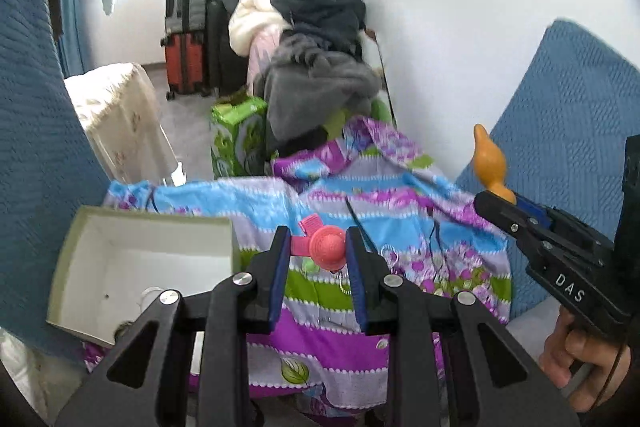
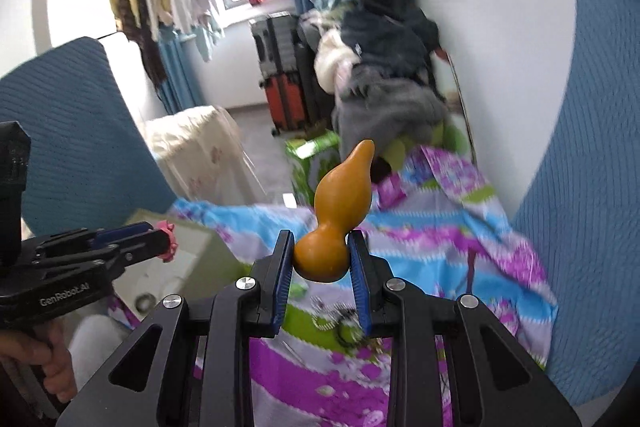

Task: Organize jewelry
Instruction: 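Carry the pink charm and orange gourd over the white box with both tools, then open both tools to drop the charm and gourd into the box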

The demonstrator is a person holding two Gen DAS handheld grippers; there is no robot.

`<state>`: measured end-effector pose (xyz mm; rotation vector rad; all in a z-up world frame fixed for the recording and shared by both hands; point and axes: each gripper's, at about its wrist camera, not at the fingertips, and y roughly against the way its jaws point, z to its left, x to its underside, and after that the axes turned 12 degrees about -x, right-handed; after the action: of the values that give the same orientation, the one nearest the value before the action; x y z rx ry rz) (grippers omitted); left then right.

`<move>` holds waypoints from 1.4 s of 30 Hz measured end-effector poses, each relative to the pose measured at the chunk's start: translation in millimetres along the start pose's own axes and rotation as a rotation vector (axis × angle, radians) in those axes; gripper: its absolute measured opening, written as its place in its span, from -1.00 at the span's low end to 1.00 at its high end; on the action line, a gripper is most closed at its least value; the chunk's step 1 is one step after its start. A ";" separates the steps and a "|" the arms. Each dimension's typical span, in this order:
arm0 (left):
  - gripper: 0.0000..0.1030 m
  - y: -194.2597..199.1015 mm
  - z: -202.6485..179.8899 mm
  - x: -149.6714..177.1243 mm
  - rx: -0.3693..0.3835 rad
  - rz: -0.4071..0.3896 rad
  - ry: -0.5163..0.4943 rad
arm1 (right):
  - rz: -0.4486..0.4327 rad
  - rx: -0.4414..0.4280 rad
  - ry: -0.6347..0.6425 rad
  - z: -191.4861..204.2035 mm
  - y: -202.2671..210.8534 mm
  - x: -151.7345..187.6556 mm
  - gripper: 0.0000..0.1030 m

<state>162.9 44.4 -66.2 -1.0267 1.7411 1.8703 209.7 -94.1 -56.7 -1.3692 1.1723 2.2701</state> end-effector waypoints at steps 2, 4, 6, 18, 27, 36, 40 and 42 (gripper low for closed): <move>-0.45 7.0 5.0 -5.9 -0.008 -0.020 0.005 | -0.017 -0.017 0.016 13.7 3.3 -9.6 -0.53; -0.45 16.0 15.3 -10.8 -0.013 -0.038 0.015 | -0.029 -0.028 0.032 24.9 4.5 -17.4 -0.53; -0.45 22.4 26.3 -13.8 -0.023 -0.051 0.030 | -0.037 -0.048 0.048 37.8 3.4 -25.0 -0.53; -0.45 31.8 105.7 0.7 -0.121 -0.067 0.125 | 0.051 -0.195 0.158 119.9 -57.3 -29.9 -0.53; -0.45 -14.3 150.4 30.1 -0.140 0.040 0.198 | 0.208 -0.246 0.178 145.3 -128.2 6.1 -0.52; -0.45 -60.4 179.4 60.3 -0.148 0.150 0.248 | 0.351 -0.253 0.179 147.6 -182.1 36.2 -0.52; -0.45 -74.7 184.4 67.2 -0.142 0.183 0.255 | 0.394 -0.246 0.186 148.9 -196.9 45.1 -0.52; -0.45 -78.9 184.5 68.3 -0.139 0.193 0.255 | 0.413 -0.243 0.180 148.3 -202.6 48.9 -0.52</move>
<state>128.2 221.9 -176.9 -1.2347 1.9351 2.0805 204.5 137.5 -165.3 -1.5670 1.3815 2.6954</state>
